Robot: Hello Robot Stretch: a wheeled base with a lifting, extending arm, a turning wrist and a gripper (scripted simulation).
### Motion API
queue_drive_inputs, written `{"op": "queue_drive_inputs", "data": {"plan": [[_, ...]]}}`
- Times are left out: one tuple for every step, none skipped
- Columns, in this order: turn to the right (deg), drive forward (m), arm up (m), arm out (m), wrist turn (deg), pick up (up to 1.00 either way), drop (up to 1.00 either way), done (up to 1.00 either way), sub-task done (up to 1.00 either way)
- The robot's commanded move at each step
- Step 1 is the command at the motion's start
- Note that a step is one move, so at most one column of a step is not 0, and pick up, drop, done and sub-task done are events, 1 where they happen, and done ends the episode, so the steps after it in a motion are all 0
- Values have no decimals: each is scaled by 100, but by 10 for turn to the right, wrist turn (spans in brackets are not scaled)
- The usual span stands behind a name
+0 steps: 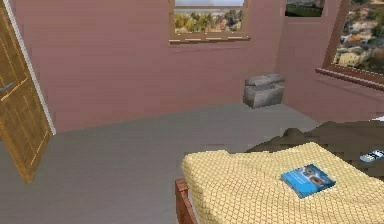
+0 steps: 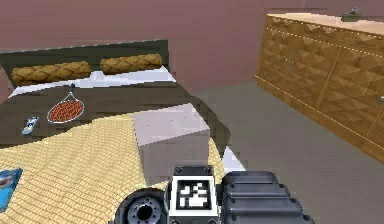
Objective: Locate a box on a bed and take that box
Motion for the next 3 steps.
{"op": "queue_drive_inputs", "data": {"plan": [[0, 0, 0, 48, 0, 0, 0, 0, 0], [0, 0, 0, 0, 450, 0, 0, 0, 0], [0, 0, 0, 0, 450, 0, 0, 0, 0]]}}
